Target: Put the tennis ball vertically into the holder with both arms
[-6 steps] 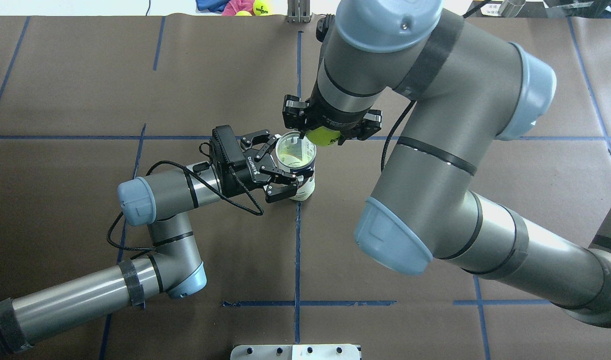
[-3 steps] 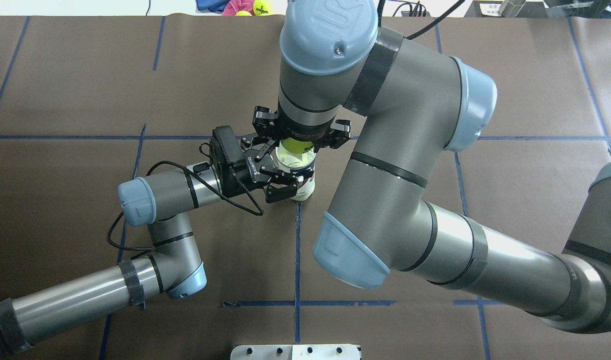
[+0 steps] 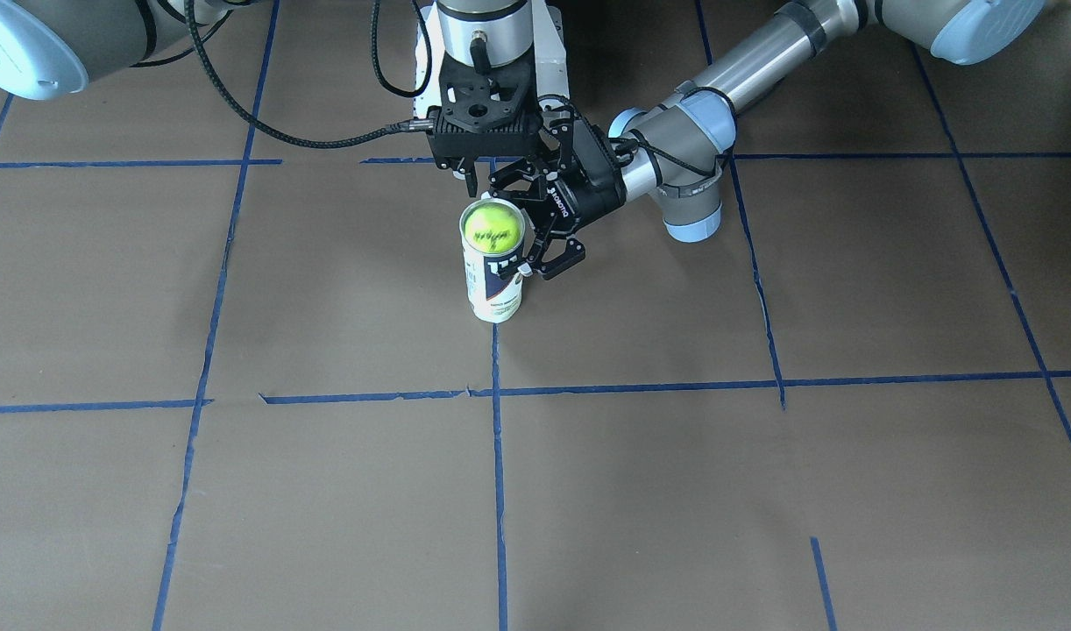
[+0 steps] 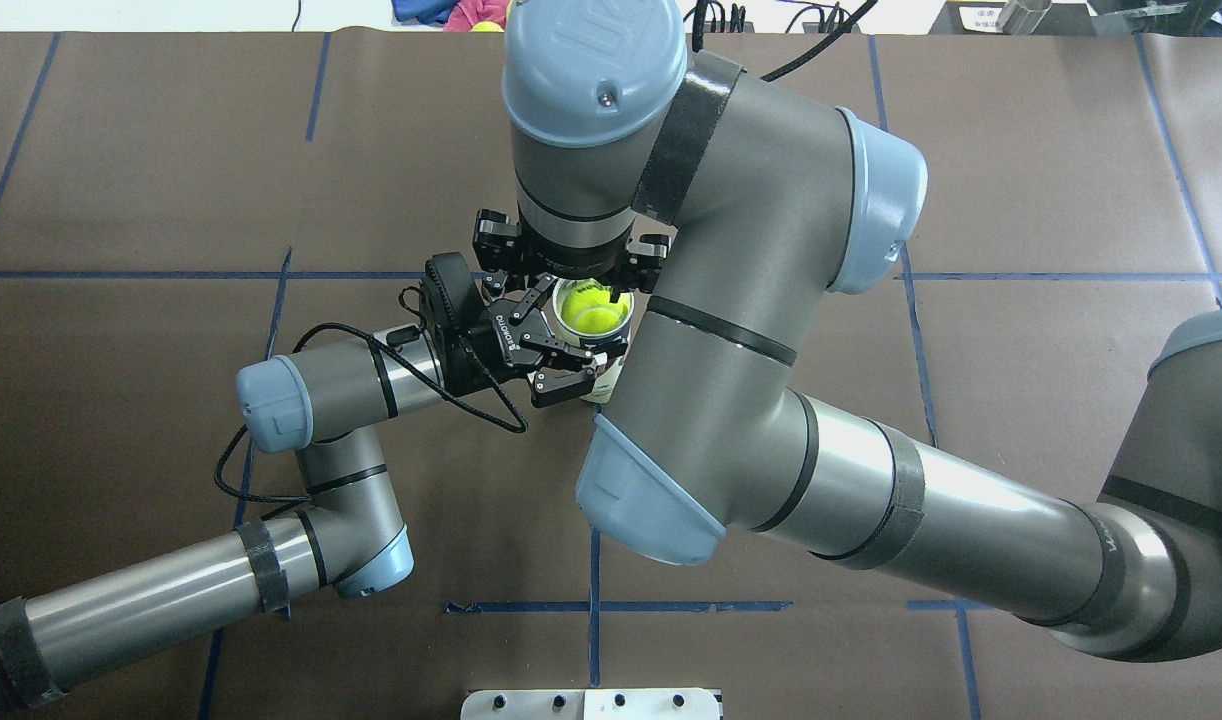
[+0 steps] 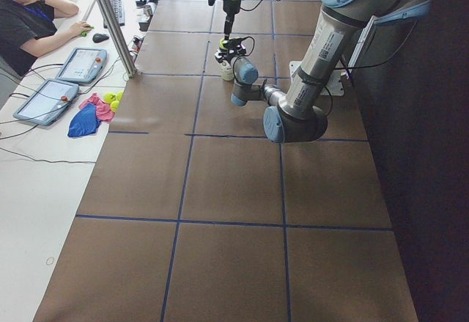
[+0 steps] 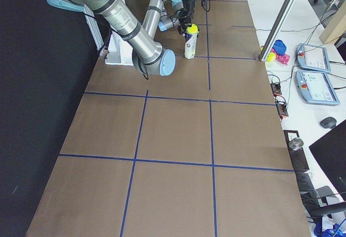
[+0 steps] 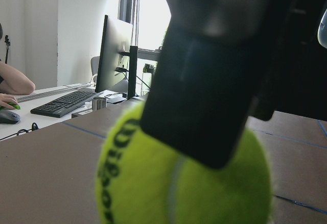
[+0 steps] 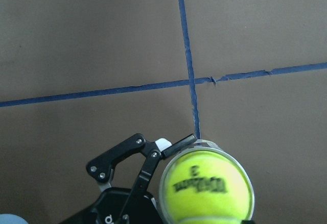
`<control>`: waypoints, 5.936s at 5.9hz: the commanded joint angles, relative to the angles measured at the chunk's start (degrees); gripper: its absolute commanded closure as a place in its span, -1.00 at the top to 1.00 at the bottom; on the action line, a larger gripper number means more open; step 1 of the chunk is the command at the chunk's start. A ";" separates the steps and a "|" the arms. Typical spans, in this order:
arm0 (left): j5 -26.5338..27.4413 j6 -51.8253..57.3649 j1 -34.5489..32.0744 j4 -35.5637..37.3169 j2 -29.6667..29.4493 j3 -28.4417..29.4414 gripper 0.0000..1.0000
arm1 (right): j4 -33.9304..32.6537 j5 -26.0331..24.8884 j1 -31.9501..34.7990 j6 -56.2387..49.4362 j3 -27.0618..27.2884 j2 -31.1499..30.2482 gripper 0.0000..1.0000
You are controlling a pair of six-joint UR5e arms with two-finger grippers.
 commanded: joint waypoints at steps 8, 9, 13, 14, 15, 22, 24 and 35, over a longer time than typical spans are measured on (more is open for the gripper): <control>0.09 -0.79 -2.26 0.09 -0.03 -7.02 0.96 | 0.27 13.79 22.90 -42.00 4.30 -19.00 1.00; 0.00 -2.70 -4.62 0.17 -0.03 -7.29 0.97 | 0.27 13.88 25.98 -47.89 4.21 -21.55 1.00; -0.70 -2.38 -14.28 18.74 1.20 -7.38 0.99 | 12.49 22.29 42.83 -73.30 -4.70 -34.81 1.00; -3.92 -2.29 -17.53 26.29 1.11 -7.38 0.99 | 17.10 25.02 47.23 -79.79 -9.63 -37.11 1.00; -9.70 -2.20 -22.26 36.54 1.11 -7.47 0.99 | 19.58 25.83 51.02 -85.94 -12.20 -39.92 1.00; -42.61 9.16 -48.83 79.56 14.27 -7.73 1.00 | 25.67 29.35 57.66 -75.99 -9.33 -55.59 1.00; -42.19 22.38 -54.18 96.42 15.09 -8.95 1.00 | 25.75 29.26 56.86 -75.99 -9.32 -55.59 1.00; -44.47 25.49 -62.12 98.52 35.39 -17.58 1.00 | 28.83 27.15 55.54 -82.05 -8.18 -63.77 1.00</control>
